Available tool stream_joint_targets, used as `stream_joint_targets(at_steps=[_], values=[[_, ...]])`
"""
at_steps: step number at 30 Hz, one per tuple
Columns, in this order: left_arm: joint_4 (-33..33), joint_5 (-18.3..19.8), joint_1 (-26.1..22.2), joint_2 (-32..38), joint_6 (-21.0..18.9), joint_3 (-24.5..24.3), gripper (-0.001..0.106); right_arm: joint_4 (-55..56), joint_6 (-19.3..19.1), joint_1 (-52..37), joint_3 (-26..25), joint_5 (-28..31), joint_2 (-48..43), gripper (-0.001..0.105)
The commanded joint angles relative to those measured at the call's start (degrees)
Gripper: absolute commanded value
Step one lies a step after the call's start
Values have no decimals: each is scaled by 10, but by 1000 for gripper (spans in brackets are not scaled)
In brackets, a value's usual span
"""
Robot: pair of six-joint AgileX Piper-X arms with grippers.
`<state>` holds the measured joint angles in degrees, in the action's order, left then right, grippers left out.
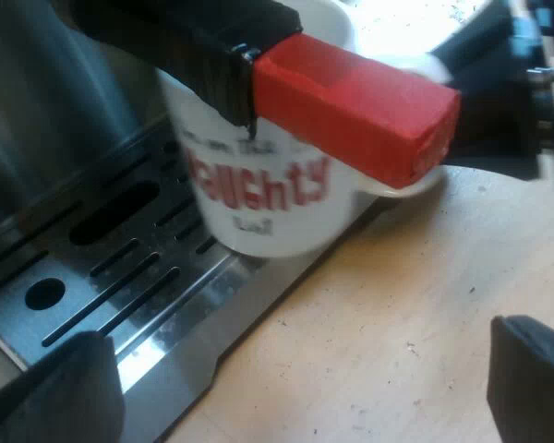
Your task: Place mug into machine
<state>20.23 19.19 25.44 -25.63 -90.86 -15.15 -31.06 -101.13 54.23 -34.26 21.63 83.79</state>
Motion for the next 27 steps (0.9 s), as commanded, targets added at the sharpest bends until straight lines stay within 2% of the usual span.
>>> stream_joint_targets(at_steps=[1, 6, 13, 27], values=[[-9, -6, 3, 2, -6, -1, 81, -34, -8, -9, -29, 1, 16, 0], [-9, -6, 3, 2, -6, -1, 81, -37, -8, -14, -52, 0, 49, 0], [-9, -6, 3, 2, -6, -1, 81, -70, -6, -14, -55, 3, 72, 0], [-9, -6, 3, 2, -6, -1, 81, -64, -6, -14, -84, 9, 104, 0]])
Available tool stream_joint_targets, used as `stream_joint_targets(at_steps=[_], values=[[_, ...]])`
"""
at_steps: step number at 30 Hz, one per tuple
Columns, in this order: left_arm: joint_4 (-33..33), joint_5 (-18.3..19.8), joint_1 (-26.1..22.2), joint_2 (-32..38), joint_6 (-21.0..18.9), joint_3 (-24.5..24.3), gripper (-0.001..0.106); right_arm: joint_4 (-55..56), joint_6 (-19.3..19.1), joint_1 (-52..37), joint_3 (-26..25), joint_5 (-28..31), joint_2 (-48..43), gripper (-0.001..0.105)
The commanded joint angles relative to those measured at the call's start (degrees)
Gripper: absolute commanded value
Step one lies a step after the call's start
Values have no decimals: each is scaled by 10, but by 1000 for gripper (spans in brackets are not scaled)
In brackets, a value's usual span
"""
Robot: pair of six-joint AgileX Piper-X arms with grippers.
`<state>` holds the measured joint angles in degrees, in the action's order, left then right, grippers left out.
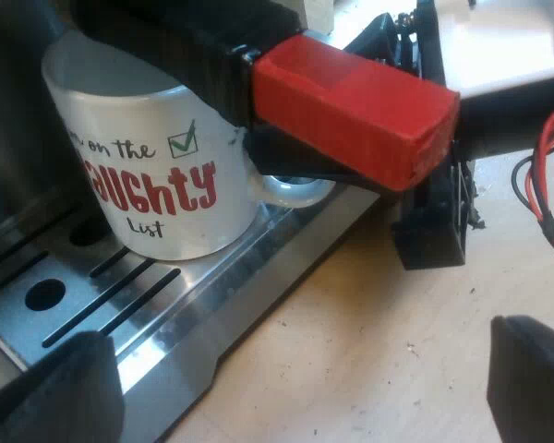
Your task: Place mug into machine
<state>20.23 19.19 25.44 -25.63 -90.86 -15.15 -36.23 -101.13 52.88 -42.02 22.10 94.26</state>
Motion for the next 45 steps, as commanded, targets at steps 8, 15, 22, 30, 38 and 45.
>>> stream_joint_targets(at_steps=[8, 15, 22, 30, 38, 45], values=[[-9, -6, 3, 2, -6, -1, 81, -12, 2, -1, -7, 4, -1, 37], [-9, -6, 3, 2, -6, -1, 81, -9, 11, 14, -5, 27, -8, 49], [-9, -6, 3, 2, -6, -1, 81, -8, 25, 41, 18, 95, -7, 49], [-9, -6, 3, 2, -6, -1, 81, -37, 54, 39, 50, 93, -4, 47], [-9, -6, 3, 2, -6, -1, 81, -100, 29, 35, 45, 72, 32, 47], [-9, -6, 3, 2, -6, -1, 81, -102, 19, 34, 8, 72, 57, 47]])
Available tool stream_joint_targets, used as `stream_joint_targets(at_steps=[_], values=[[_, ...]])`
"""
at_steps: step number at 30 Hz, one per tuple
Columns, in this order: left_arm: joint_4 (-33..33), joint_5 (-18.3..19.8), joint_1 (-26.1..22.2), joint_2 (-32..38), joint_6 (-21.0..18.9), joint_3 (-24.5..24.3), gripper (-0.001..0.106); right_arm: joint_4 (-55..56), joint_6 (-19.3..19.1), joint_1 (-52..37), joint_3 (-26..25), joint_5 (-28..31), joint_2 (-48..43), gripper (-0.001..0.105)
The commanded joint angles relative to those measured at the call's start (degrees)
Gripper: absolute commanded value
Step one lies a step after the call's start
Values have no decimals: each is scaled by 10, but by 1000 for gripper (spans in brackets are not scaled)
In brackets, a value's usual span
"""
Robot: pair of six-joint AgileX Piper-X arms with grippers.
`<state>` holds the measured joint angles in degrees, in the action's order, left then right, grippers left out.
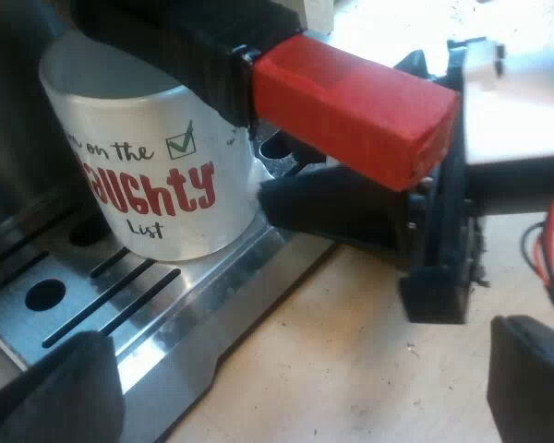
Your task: Place mug into machine
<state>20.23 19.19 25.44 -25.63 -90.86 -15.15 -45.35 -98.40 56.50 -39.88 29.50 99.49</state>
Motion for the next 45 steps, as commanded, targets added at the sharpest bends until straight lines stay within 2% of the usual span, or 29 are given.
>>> stream_joint_targets(at_steps=[1, 13, 19, 27, 31, 35, 40, 45], values=[[-9, -6, 3, 2, -6, -1, 81, -10, -8, -3, -21, -2, 10, 47], [-9, -6, 3, 2, -6, -1, 81, -7, -8, -23, -69, -4, 50, 47], [-9, -6, 3, 2, -6, -1, 81, -7, -8, -36, -82, -41, 55, 47], [-9, -6, 3, 2, -6, -1, 81, 5, -8, -30, -84, -38, 50, 47], [-9, -6, 3, 2, -6, -1, 81, 48, -8, -17, -66, 3, 31, 47], [-9, -6, 3, 2, -1, -1, 81, 54, -4, -5, -32, 4, -2, 47], [-5, 4, 3, 5, -1, -16, 81, 62, -4, 14, 12, 36, -52, 47], [46, 4, 3, 38, -1, -38, 81, 121, -4, 39, 46, 47, -124, 47]])
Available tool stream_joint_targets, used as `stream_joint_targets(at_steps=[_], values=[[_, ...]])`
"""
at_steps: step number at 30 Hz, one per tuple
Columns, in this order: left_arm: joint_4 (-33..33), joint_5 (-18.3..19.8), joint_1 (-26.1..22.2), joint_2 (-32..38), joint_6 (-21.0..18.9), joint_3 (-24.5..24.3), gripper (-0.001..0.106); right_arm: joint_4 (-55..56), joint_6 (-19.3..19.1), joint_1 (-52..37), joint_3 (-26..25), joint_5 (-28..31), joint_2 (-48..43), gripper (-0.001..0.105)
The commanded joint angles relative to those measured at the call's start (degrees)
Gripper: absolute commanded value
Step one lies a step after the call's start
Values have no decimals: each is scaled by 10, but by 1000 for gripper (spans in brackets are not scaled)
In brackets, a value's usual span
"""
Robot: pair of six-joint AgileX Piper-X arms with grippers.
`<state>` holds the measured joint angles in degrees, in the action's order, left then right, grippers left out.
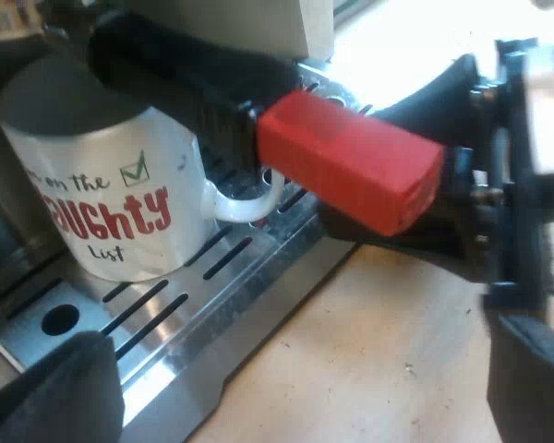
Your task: Place mug into machine
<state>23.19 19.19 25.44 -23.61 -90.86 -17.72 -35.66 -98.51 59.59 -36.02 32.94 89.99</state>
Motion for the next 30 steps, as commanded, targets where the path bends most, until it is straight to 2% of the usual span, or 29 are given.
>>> stream_joint_targets(at_steps=[1, 9, 15, 16, 18, 22, 30], values=[[25, 4, 3, 30, -1, -16, 81, 42, -3, 11, 8, 21, -44, 47], [41, 4, 3, 98, -6, -59, 81, 126, -3, 33, 8, 24, -159, 47], [79, 4, 3, 100, -7, -93, 81, 137, -6, 52, 8, 25, -234, 47], [101, 4, 3, 100, -14, -117, 81, 137, -6, 56, 8, 26, -246, 47], [102, 4, 3, 100, -36, -126, 81, 137, -6, 63, 7, 30, -259, 47], [113, 4, 3, 100, -75, -141, 81, 155, -6, 78, -18, 36, -269, 47], [107, 4, 3, 100, -80, -141, 81, 199, -7, 80, -90, 42, -248, 47]])
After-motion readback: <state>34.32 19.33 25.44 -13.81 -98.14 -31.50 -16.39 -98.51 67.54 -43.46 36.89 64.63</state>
